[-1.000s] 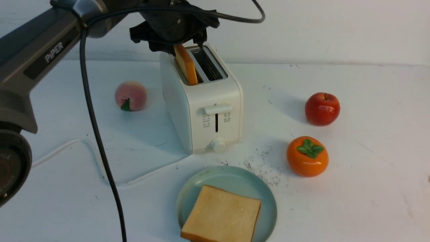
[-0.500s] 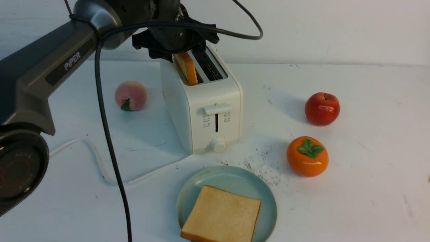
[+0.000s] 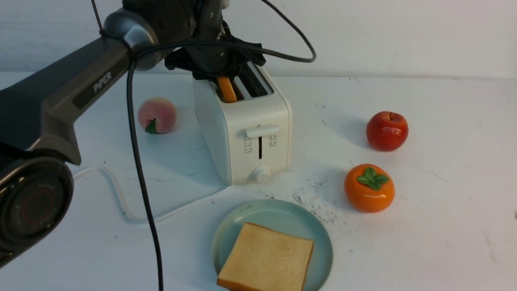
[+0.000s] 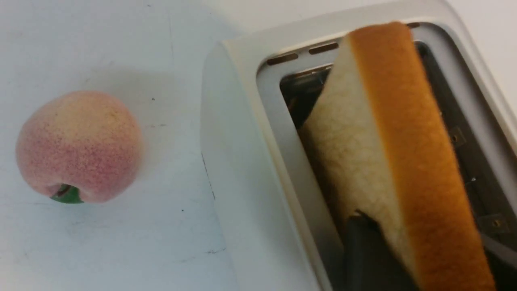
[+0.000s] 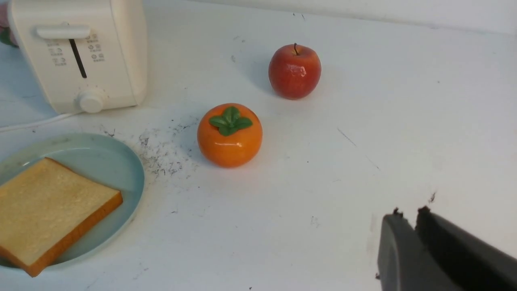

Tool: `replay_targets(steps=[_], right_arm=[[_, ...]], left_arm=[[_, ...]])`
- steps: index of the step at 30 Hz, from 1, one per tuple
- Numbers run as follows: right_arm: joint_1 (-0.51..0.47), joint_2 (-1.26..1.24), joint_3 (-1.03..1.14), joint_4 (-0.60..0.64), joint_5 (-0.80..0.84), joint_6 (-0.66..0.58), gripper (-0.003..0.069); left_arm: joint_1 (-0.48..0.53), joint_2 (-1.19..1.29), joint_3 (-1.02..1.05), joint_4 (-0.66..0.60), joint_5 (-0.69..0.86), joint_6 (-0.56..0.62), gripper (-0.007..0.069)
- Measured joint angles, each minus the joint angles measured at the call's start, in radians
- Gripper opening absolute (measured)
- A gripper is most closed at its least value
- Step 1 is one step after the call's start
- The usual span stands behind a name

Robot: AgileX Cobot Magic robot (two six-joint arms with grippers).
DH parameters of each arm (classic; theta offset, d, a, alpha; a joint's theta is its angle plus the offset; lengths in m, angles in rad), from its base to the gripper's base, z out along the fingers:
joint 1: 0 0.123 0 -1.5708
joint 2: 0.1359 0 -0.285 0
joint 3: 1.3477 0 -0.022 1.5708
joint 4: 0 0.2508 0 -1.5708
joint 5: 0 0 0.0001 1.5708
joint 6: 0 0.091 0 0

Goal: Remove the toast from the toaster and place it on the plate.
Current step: Use the left arm to take out a slice of bread, then use the left arm to put a slice of bread into the empty plate

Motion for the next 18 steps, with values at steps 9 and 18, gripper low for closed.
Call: replay_targets(steps=[9,18], right_arm=[[0.000,0.000,0.000,-0.008,0.023,0.000,0.0080],[0.000,0.000,0.000,-0.011,0.028,0.000,0.0090]], left_arm=[[0.000,-0.021,0.002,0.001,-0.021,-0.001,0.0120],[0.000,-0.246,0.004,-0.033,-0.096,-0.001,0.0120]])
